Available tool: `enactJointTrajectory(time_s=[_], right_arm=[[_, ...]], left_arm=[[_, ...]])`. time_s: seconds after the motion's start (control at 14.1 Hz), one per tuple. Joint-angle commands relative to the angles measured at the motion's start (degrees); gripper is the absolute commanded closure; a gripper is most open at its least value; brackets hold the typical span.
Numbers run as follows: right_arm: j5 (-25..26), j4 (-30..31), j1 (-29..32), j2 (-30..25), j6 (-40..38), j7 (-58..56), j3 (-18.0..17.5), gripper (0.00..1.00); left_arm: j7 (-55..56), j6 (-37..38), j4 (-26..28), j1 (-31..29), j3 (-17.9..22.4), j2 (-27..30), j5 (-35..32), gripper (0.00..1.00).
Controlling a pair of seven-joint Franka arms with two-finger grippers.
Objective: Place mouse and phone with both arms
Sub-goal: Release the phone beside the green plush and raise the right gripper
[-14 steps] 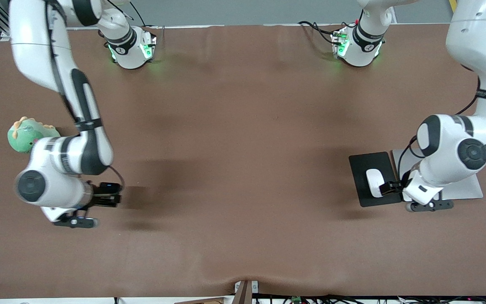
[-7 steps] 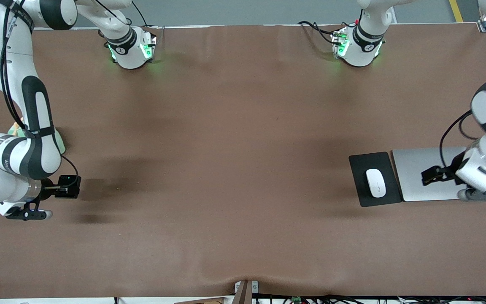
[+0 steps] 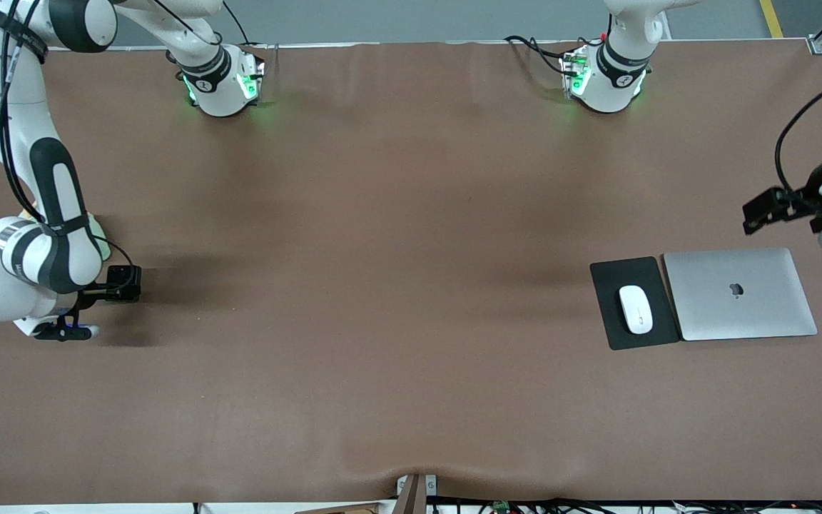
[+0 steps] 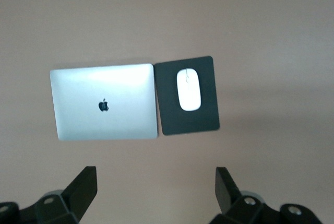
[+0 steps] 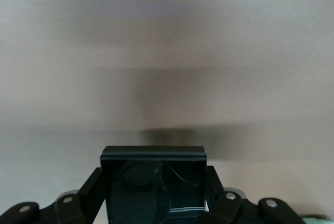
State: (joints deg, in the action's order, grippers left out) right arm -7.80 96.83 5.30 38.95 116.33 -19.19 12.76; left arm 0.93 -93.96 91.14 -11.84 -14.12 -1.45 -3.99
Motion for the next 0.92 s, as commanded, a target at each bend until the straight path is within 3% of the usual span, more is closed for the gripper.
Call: enactJointTrajectory(time_s=[0.0,0.36,0.43,0.5,0.57,0.85], right_arm=[[-0.29,2.31,2.17,-1.86,0.12,-0.93,-1.34,1.00],[-0.29,2.92,2.79,-0.11,1.00,-0.93,-1.34,0.96],[-0.29,3.19,2.88,-0.11,0.83,-0.93,-1.25,0.79],[-0.20,3.28,2.79,-0.19,0.56,-1.02,-1.25,0.32],[-0.20,3.28,2.79,-0.28,0.56,-1.02,-1.25,0.00],[-0.03,1.36,0.34,-4.04,-1.89,-0.41,-1.16,0.00]], left_arm=[[0.82,4.82,2.29,2.59,0.93,5.21,1.26,0.00],[1.09,8.96,2.37,7.79,5.69,7.42,1.88,0.00],[1.09,9.41,2.90,7.79,5.25,7.77,1.96,0.00],[1.61,9.76,3.08,7.88,4.90,8.30,1.97,0.00],[2.05,9.68,3.08,7.80,4.89,8.22,2.23,0.00],[2.23,9.77,3.08,7.44,4.98,8.13,2.49,0.00]])
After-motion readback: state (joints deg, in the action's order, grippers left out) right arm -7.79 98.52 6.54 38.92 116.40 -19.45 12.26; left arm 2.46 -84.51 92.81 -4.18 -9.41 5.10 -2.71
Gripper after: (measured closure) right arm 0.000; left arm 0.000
